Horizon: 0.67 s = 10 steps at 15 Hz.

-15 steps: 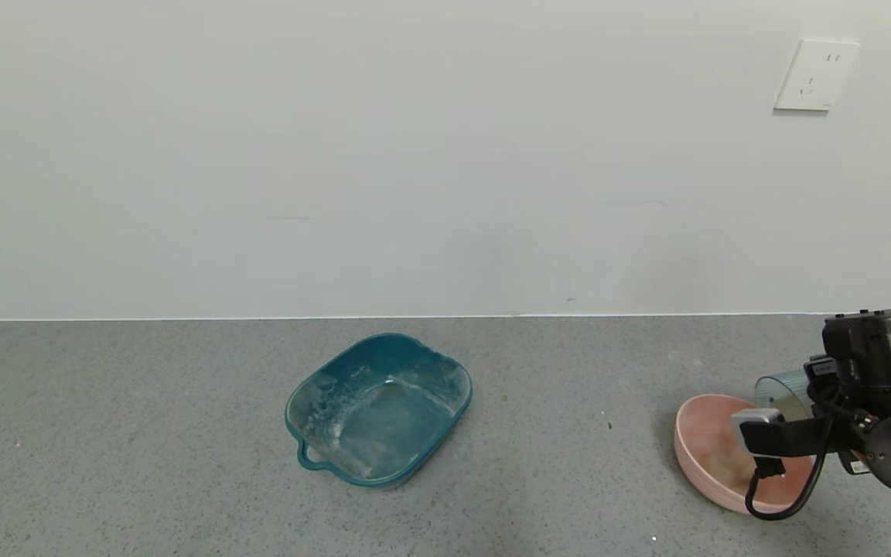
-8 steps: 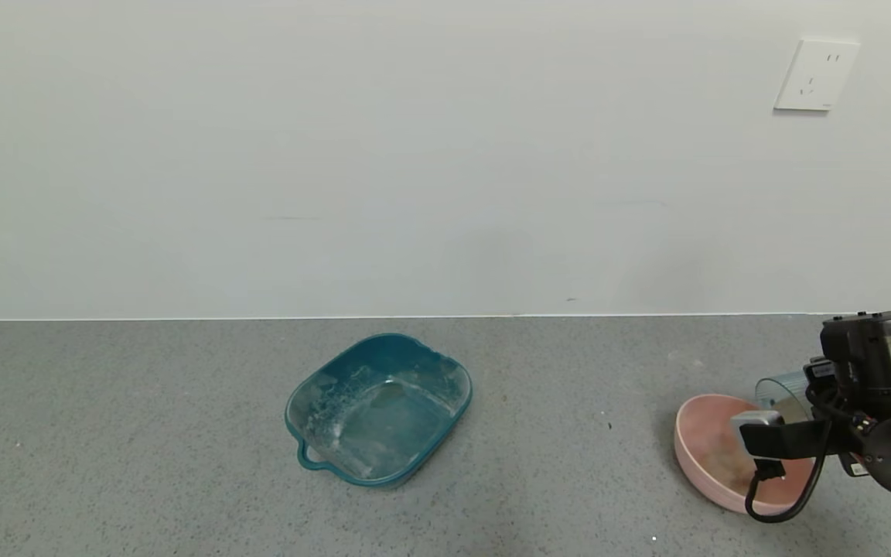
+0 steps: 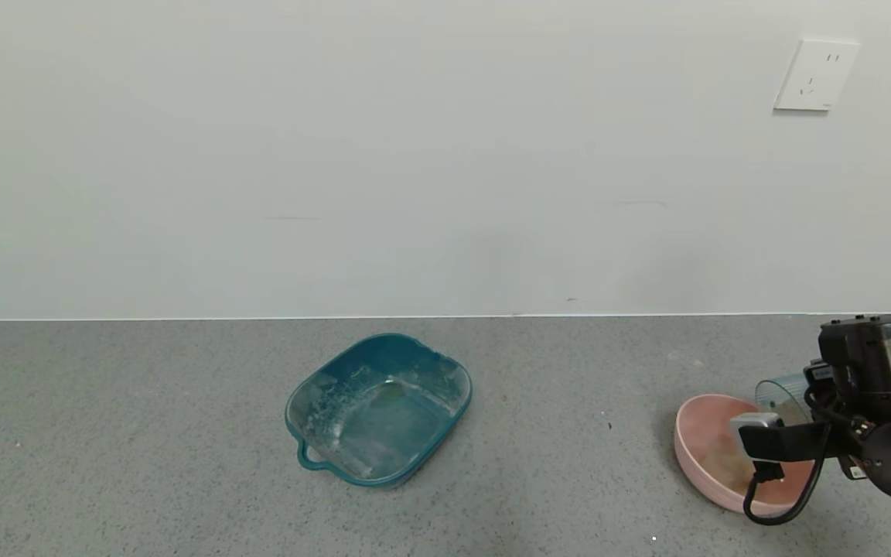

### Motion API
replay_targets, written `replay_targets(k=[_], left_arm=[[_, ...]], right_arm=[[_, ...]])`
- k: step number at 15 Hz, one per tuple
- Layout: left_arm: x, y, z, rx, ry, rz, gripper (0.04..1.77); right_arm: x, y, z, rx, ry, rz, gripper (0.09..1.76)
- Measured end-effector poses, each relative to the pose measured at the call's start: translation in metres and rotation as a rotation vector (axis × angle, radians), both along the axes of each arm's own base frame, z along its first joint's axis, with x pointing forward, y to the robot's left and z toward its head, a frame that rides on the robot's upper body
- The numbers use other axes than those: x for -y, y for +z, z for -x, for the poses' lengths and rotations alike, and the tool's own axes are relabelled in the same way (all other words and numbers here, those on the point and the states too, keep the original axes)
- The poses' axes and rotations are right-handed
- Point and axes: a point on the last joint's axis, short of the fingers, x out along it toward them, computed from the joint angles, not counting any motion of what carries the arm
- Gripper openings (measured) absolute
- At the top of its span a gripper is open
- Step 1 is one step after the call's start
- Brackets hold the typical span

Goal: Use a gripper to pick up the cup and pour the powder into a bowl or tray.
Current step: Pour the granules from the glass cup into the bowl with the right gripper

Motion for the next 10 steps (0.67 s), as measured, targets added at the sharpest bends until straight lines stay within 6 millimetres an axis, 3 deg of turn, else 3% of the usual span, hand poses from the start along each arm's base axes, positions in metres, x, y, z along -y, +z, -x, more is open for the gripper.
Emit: replay_targets(k=[10], left_arm=[[0.000,0.000,0.000,0.000,0.000,0.000,1.76]], right_arm=[[0.005,-0.001,0.011,0.105,-0.081,-0.176,1.35]])
